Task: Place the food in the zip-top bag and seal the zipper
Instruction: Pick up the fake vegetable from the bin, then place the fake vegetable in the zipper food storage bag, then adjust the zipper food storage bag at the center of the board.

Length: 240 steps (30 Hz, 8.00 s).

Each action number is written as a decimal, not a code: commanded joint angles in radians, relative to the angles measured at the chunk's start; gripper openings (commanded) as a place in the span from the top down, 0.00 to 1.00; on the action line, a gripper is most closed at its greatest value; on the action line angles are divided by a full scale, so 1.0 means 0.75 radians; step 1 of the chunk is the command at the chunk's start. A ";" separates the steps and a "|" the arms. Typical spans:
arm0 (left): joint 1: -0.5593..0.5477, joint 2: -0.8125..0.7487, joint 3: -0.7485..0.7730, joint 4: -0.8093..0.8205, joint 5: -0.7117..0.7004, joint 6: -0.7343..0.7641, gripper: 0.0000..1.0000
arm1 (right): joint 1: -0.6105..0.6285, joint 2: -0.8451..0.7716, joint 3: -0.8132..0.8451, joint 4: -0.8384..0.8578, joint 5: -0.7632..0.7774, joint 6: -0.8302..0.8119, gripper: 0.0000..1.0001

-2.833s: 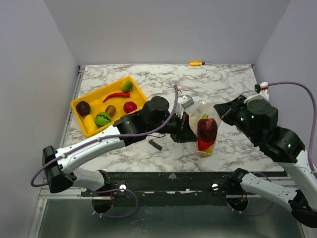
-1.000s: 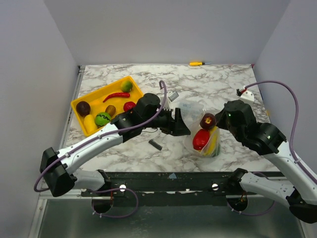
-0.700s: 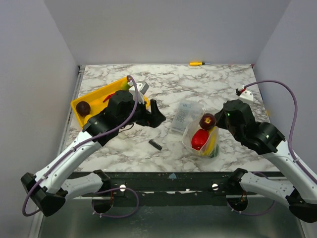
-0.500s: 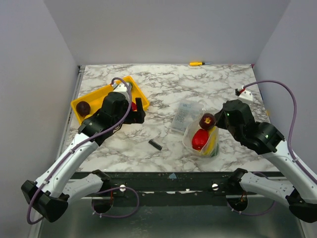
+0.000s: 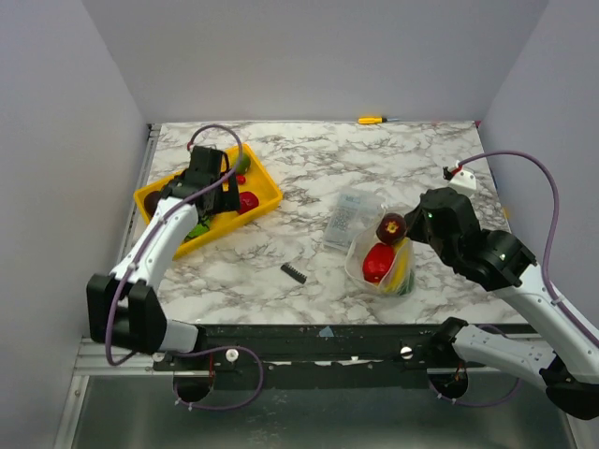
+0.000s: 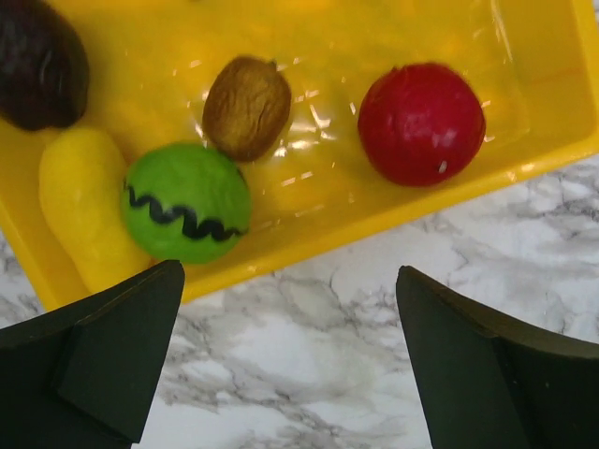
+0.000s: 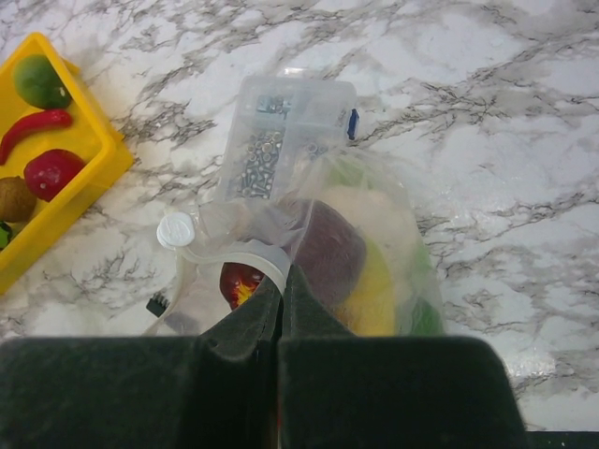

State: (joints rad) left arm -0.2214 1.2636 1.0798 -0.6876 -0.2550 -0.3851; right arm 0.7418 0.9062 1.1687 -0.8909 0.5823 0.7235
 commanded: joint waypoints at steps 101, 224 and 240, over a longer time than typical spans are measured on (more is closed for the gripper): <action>-0.959 0.192 0.256 0.649 0.820 -0.317 0.20 | 0.005 -0.024 -0.048 0.121 -0.160 0.119 1.00; -1.083 0.060 0.202 0.456 0.659 -0.282 0.73 | 0.004 0.073 -0.001 0.349 -0.688 -0.025 0.99; -1.063 -0.134 -0.147 0.875 0.597 -0.771 1.00 | 0.004 0.216 0.188 0.184 -0.710 -0.210 0.99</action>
State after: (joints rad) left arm -1.0279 1.2102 1.1294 -0.2161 0.2768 -0.7483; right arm 0.7406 1.0714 1.3914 -0.8124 0.1009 0.6025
